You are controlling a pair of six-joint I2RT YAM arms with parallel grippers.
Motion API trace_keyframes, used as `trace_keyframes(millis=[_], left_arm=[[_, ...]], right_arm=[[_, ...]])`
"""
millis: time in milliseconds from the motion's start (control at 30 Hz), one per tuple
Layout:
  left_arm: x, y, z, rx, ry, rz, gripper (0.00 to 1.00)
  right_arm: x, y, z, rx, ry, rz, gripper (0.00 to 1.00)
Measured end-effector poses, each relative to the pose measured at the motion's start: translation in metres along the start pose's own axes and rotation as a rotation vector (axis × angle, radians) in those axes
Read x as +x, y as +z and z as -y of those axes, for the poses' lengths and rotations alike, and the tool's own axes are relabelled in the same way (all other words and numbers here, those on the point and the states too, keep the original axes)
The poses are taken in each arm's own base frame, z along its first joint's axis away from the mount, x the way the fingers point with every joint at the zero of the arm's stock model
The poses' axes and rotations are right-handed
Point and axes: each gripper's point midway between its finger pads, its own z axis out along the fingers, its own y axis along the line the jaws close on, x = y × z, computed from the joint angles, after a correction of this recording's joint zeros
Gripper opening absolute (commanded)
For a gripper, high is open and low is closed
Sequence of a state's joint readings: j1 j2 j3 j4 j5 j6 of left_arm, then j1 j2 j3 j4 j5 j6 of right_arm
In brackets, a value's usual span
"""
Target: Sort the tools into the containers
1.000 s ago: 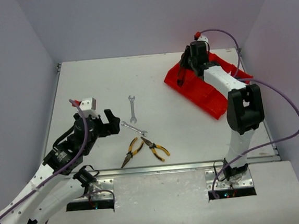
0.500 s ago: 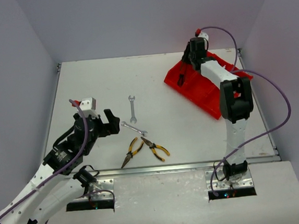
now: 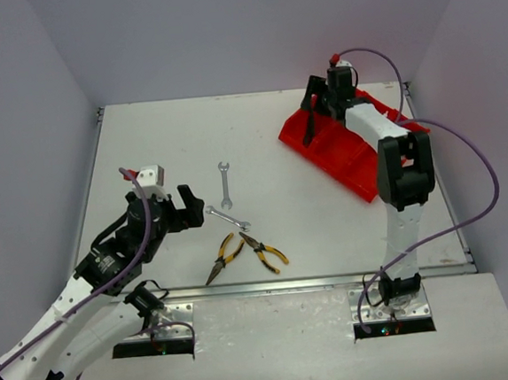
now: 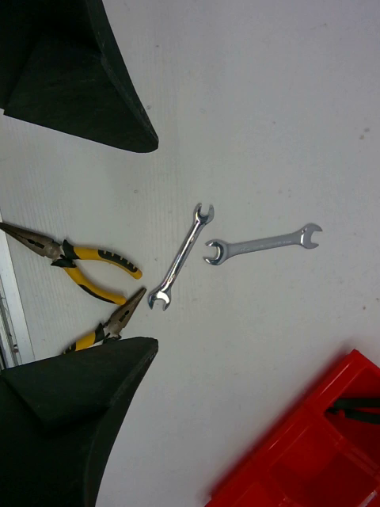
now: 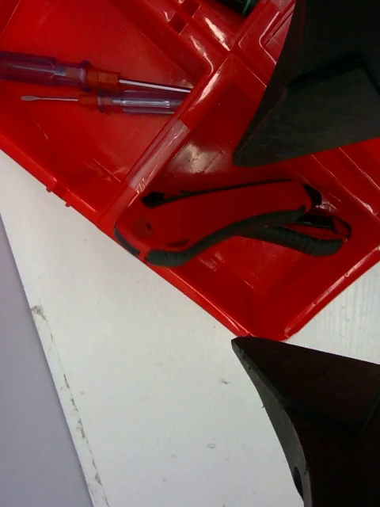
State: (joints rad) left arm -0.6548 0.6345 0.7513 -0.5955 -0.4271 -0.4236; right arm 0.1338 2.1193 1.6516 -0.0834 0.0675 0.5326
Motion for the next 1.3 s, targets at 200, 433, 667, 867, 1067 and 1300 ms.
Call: trace_keyframes(millis=[200, 433, 667, 867, 1067, 1300], left_arm=[[0.000, 0.000, 0.000, 0.000, 0.000, 0.000, 1.00], [0.003, 0.004, -0.002, -0.022, 0.007, -0.013, 1.00], [0.010, 0.012, -0.005, -0.054, 0.025, -0.043, 1.00], [0.018, 0.019, -0.009, -0.084, 0.040, -0.083, 1.00], [0.010, 0.014, -0.009, -0.072, 0.021, -0.049, 1.00], [0.011, 0.013, -0.008, -0.065, 0.020, -0.051, 1.00]], right_arm=[[-0.024, -0.049, -0.023, -0.098, -0.008, 0.031, 0.99], [-0.014, -0.197, -0.082, -0.389, -0.074, 0.101, 0.99], [0.082, -0.254, -0.076, -0.482, -0.158, -0.072, 0.99], [0.136, -0.268, -0.071, -0.575, -0.135, -0.249, 0.99], [0.193, -0.301, -0.133, -0.748, -0.343, -0.410, 0.97], [0.267, -0.291, -0.136, -0.528, -0.636, -0.546, 0.85]])
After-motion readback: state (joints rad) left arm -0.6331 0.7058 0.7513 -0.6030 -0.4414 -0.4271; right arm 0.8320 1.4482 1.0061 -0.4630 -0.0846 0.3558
